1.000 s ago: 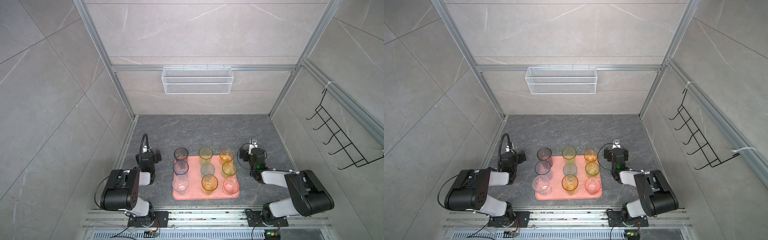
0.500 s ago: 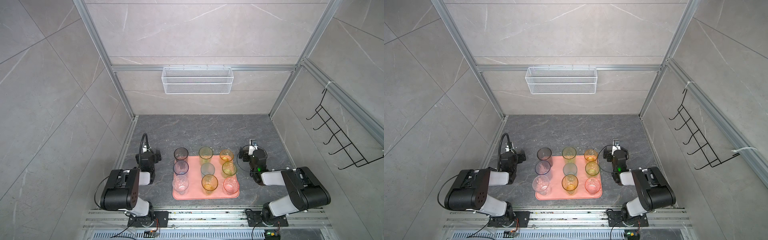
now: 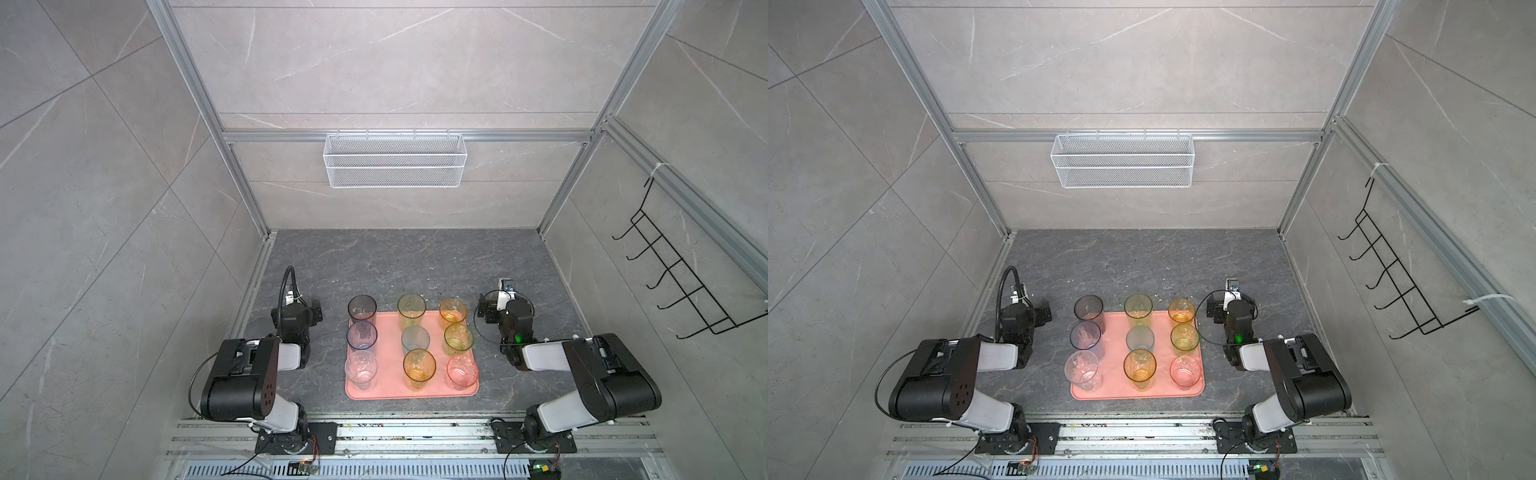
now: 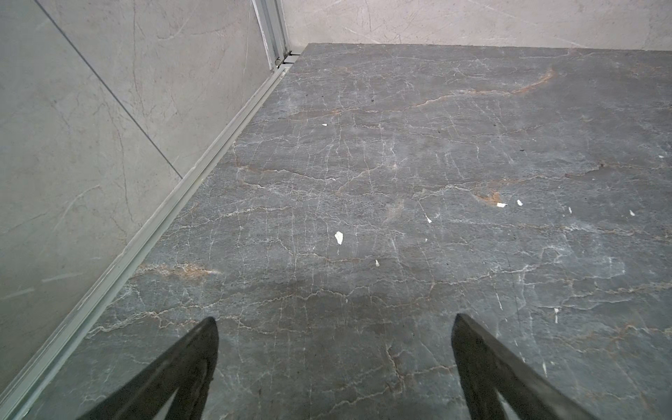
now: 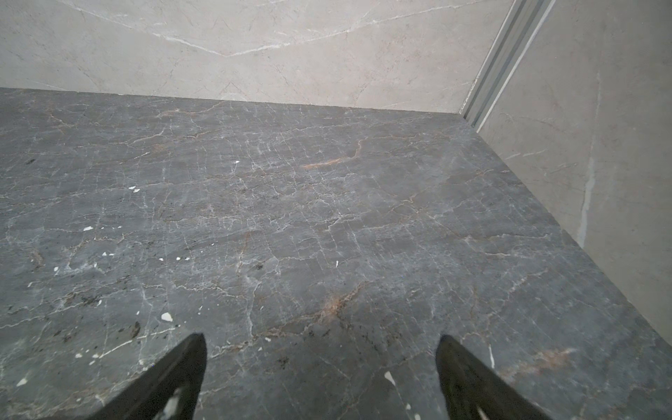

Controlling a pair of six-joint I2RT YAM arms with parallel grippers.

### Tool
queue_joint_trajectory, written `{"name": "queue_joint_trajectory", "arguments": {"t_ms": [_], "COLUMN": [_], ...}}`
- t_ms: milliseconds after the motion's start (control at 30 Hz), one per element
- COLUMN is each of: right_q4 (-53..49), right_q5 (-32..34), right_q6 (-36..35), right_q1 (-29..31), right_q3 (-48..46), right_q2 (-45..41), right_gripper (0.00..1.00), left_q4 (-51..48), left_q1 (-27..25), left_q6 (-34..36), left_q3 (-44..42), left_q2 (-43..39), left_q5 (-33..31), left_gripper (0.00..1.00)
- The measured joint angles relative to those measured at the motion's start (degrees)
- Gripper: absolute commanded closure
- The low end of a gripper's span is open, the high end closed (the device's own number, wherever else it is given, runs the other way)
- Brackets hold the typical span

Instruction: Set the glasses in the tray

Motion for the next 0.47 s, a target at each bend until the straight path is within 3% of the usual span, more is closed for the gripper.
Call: {"name": "queue_joint_trajectory", "arguments": {"t_ms": [200,467], "right_q4": [0.00,0.00], "right_q5": [0.00,-0.02], "right_q6": [0.00,0.00], "right_q1": [0.00,0.00], "right_q3": [0.00,0.00], "right_q2": [0.00,0.00], "right_gripper": [0.01,0.01], "left_q4": [5.05,3.39], "left_q1": [0.00,0.00], "left_q6": [0.00,0.02], "left_q3": [-4.35,-1.55], "left_q2": [-0.13,-0.13], "left_q5": [0.04,0.66], "left_gripper": [0.00,0.00]}}
